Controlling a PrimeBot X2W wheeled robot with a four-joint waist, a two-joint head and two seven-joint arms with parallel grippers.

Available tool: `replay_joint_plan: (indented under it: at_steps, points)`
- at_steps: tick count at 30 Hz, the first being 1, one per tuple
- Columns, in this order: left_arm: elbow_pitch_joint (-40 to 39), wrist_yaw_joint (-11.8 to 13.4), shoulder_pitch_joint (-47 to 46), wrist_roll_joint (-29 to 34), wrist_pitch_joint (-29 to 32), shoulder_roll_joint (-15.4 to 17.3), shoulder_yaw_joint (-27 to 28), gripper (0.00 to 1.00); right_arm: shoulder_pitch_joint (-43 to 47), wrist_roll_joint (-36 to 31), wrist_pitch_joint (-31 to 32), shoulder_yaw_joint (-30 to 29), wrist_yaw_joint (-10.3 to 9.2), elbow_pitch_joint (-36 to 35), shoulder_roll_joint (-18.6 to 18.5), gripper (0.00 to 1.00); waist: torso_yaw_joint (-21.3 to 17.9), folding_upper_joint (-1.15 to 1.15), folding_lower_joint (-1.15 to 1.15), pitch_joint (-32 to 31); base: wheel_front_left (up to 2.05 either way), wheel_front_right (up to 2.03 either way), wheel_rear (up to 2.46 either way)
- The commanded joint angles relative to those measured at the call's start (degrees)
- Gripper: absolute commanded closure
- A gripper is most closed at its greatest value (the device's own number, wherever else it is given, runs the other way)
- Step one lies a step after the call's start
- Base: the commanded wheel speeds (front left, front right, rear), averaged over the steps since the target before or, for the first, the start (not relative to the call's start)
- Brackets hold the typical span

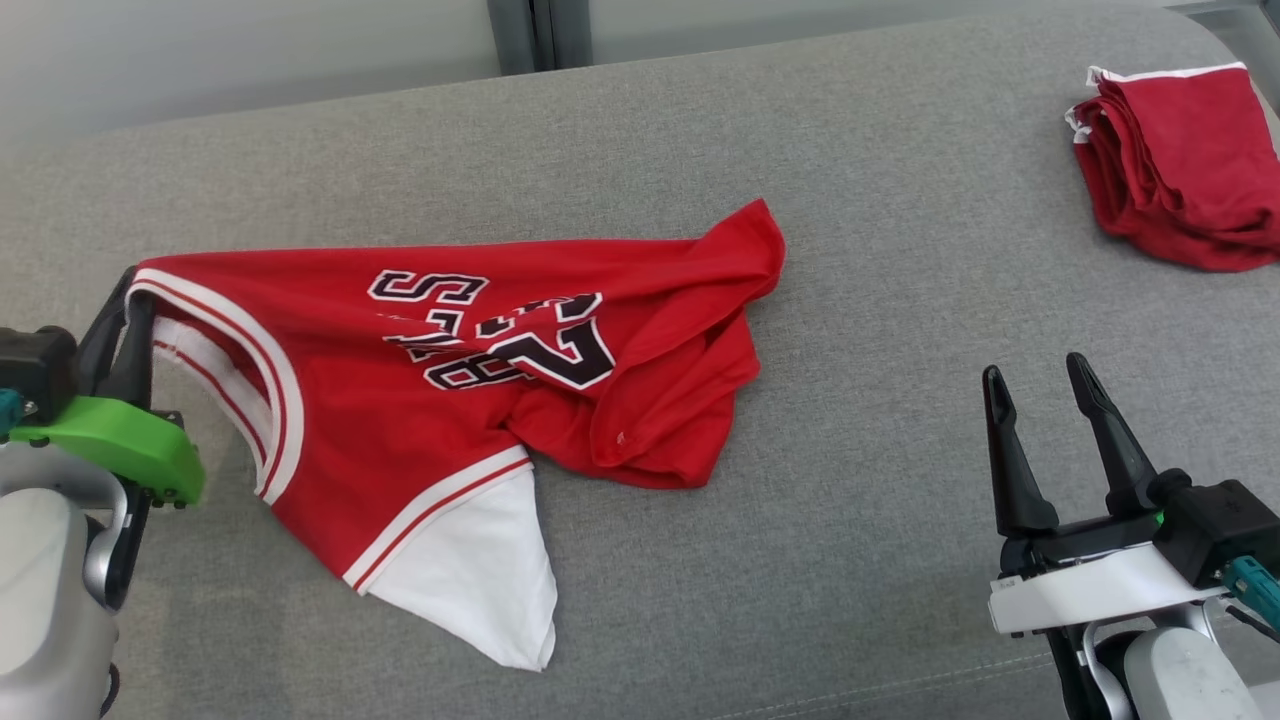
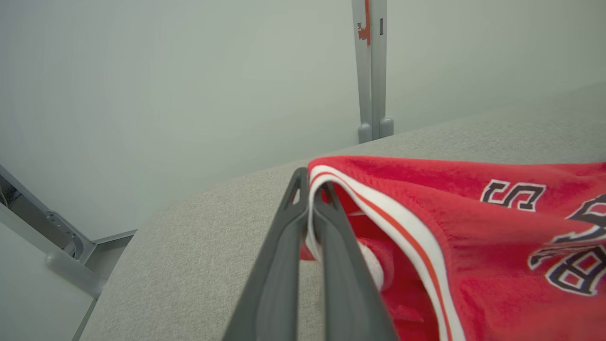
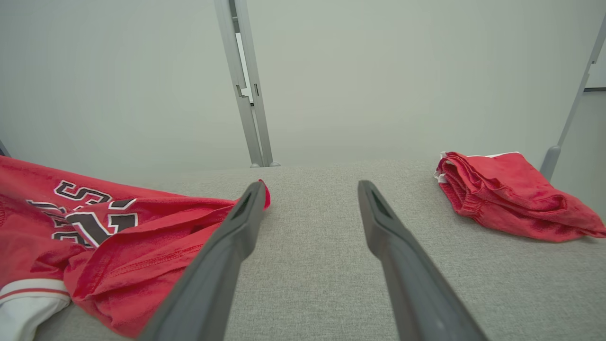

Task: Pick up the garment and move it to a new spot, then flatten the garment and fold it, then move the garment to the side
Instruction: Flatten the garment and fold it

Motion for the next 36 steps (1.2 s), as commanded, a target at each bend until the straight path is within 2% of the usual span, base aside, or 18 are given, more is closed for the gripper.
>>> replay_joint_plan:
  at_steps: [1,4,5,7,11,15,28,36]
  points:
    - [1.0,-0.2,-0.8,-0.6,0.1,0.6,0.2,1.0,-0.7,-0.1,-0.2,0.0,0.01,0.3,-0.2,0.0,-0.5,0.0,0.0,0.5,0.0,0.0,0.0]
    - [3.7,-0.4,-0.7,-1.4,0.0,1.4,0.4,1.0,-1.0,0.1,-0.2,0.0,0.01,0.9,-0.2,0.0,-0.8,0.0,0.0,0.9,0.0,0.0,0.0]
    - [4.2,-0.3,-0.8,-1.5,0.0,1.3,0.4,0.81,-1.0,0.1,-0.2,0.1,0.01,1.0,-0.1,0.0,-0.9,0.0,0.0,0.8,0.0,0.0,0.0]
    - [5.0,-0.4,-0.7,-1.9,-0.2,0.5,0.6,0.0,-0.9,0.0,-0.2,-0.1,0.01,1.2,-0.1,0.0,-0.7,0.0,0.0,0.6,0.0,0.0,0.0]
    - [4.6,-0.4,0.7,-1.5,-0.3,-0.5,0.9,0.0,-0.3,-0.1,-0.2,-0.4,0.01,1.7,-0.1,0.0,0.5,0.0,0.0,-0.9,0.0,0.0,0.0]
    - [1.1,0.2,4.1,-1.6,-0.3,-1.8,2.6,0.0,0.4,0.2,-0.2,-0.5,0.01,2.0,-0.1,0.0,2.0,0.0,0.0,-2.8,0.0,0.0,0.0]
    - [-14.8,4.1,19.3,-0.3,-0.2,-7.5,8.8,0.0,3.3,0.3,-0.2,-0.4,0.01,2.3,-0.1,0.0,7.1,0.0,0.0,-8.1,0.0,0.0,0.0]
    - [-23.1,4.7,25.8,2.8,-0.2,-11.4,11.8,0.0,4.4,0.6,-0.2,0.8,0.01,2.4,-0.2,0.0,9.0,0.0,0.0,-10.1,0.0,0.0,0.0]
